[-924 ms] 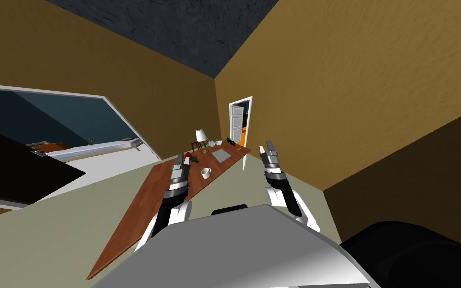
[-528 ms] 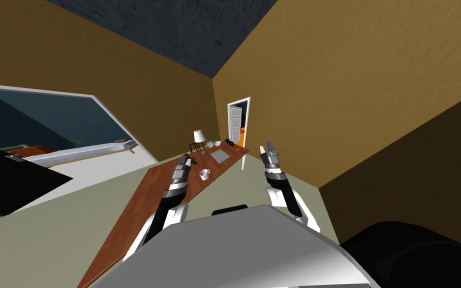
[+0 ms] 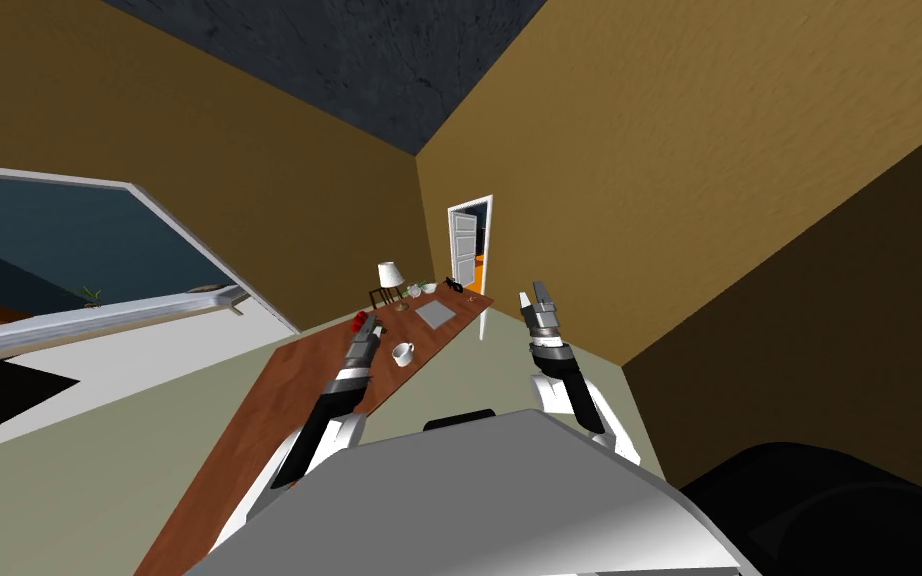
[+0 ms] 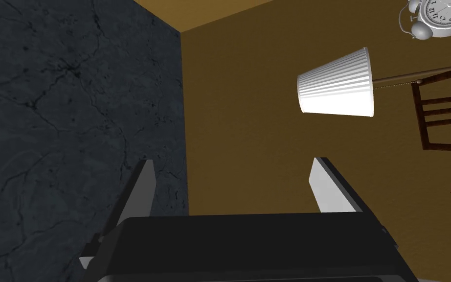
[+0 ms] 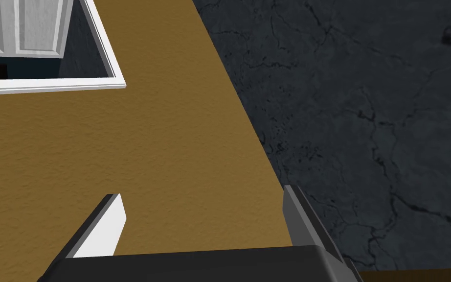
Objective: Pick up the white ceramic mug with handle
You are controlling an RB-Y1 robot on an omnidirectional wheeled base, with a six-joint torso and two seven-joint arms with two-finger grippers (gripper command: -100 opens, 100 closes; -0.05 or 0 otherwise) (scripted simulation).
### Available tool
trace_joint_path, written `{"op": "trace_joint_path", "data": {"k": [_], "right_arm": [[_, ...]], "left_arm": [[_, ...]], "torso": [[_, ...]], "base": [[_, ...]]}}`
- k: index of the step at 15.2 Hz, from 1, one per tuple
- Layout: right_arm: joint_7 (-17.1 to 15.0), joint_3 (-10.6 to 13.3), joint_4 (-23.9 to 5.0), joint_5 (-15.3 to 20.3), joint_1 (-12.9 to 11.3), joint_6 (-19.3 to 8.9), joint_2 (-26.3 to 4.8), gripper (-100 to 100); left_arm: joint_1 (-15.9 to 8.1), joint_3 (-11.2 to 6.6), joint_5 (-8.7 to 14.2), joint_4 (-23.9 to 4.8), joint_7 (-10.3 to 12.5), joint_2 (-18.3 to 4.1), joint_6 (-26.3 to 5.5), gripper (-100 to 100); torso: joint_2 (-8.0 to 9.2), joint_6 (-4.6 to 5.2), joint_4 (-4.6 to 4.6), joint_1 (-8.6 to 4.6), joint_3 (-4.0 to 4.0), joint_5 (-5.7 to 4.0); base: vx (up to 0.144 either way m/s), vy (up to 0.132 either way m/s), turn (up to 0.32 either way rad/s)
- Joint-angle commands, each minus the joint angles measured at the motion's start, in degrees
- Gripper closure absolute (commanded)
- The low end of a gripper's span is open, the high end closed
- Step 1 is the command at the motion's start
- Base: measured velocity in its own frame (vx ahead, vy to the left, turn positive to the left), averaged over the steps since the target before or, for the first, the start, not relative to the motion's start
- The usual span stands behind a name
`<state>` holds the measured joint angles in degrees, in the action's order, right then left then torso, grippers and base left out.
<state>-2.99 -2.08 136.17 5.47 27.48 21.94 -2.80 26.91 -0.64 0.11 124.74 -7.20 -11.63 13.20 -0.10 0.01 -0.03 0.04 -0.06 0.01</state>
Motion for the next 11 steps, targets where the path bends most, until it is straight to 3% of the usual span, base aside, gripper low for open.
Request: {"op": "trace_joint_path", "data": {"k": [1, 3, 11], "right_arm": [[0.0, 0.0, 0.0, 0.0, 0.0, 0.0, 0.0, 0], [0.0, 0.0, 0.0, 0.0, 0.0, 0.0, 0.0, 0], [0.0, 0.0, 0.0, 0.0, 0.0, 0.0, 0.0, 0]], "left_arm": [[0.1, -1.05, 1.5, -0.6, 0.4, -1.9, -2.9, -100], [0.1, -1.05, 1.5, -0.6, 0.4, -1.9, -4.3, -100], [0.8, -3.69, 6.0, -2.8, 0.9, -6.1, -14.9, -100]], "torso": [[0.0, 0.0, 0.0, 0.0, 0.0, 0.0], [0.0, 0.0, 0.0, 0.0, 0.0, 0.0], [0.0, -0.01, 0.0, 0.02, 0.0, 0.0]], "base": [[0.024, 0.004, -0.14], [0.019, 0.004, -0.067], [0.021, 0.006, -0.114]]}}
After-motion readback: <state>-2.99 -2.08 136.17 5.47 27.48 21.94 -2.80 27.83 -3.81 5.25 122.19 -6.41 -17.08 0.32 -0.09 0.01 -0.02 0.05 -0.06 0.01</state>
